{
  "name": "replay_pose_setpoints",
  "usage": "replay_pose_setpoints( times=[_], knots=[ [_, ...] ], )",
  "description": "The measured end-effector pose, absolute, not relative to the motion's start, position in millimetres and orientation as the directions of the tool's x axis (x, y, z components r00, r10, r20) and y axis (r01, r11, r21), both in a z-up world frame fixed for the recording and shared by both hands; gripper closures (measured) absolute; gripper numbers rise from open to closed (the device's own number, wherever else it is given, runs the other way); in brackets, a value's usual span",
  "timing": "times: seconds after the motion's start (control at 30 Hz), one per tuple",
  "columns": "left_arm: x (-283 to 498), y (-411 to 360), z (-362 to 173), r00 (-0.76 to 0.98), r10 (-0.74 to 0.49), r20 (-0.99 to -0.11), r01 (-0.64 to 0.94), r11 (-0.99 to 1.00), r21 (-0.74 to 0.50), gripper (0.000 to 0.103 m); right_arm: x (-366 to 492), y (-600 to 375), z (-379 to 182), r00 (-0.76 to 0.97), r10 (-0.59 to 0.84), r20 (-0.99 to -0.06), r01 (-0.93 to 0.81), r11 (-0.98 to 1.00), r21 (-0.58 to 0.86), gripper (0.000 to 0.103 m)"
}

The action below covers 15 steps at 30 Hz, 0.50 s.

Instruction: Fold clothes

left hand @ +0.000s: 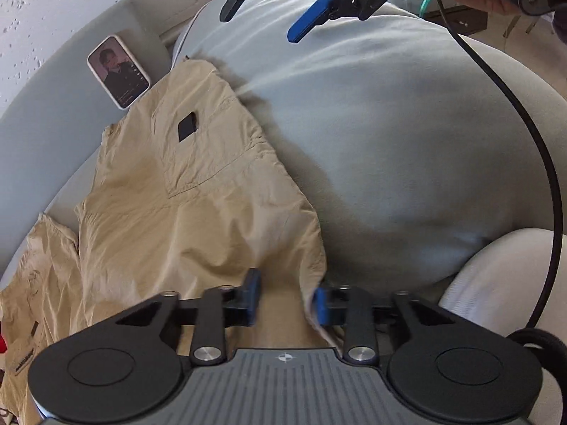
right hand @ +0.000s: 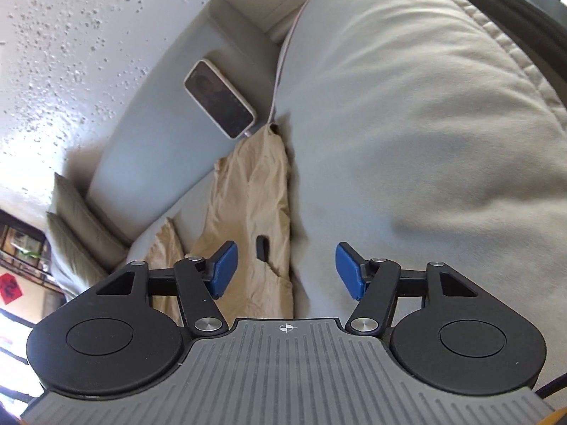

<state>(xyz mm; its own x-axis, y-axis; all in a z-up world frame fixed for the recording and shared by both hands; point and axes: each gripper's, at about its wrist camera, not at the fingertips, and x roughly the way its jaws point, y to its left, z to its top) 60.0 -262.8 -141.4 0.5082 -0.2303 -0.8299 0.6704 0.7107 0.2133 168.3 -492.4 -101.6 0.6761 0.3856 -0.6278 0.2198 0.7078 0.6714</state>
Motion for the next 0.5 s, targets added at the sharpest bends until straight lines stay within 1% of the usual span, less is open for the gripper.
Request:
replay_pose_setpoints(
  times=[0.07,0.2,0.3,0.4,0.47,0.5],
  knots=[
    [68.2,-247.2,-130.5,0.482,-0.284,-0.829,0.648,0.752,0.119,0.097,186.9,-489.1,-106.8,0.669,0.391,-0.632,0.209,0.717,0.665,0.041],
    [84.7,-215.8,-108.8,0.438,-0.392,-0.809,0.587,0.807,-0.074,0.099,232.4,-479.9,-117.0,0.661,0.37,-0.653,0.207,0.747,0.632,0.041],
    [93.6,-192.3,-91.9,0.407,-0.478,-0.779,0.536,0.815,-0.22,0.1,267.0,-475.7,-130.1,0.667,0.38,-0.641,0.237,0.708,0.665,0.042],
    [97.3,-172.2,-75.6,0.402,-0.532,-0.745,0.516,0.804,-0.295,0.1,295.9,-467.4,-140.5,0.661,0.408,-0.63,0.243,0.678,0.693,0.043],
    [99.6,-160.4,-66.5,0.397,-0.561,-0.726,0.508,0.793,-0.335,0.1,315.2,-458.5,-144.1,0.65,0.402,-0.645,0.242,0.696,0.676,0.043],
    [100.9,-156.0,-63.6,0.389,-0.573,-0.721,0.506,0.787,-0.353,0.1,323.5,-455.3,-145.2,0.65,0.398,-0.647,0.242,0.699,0.673,0.045]
  ],
)
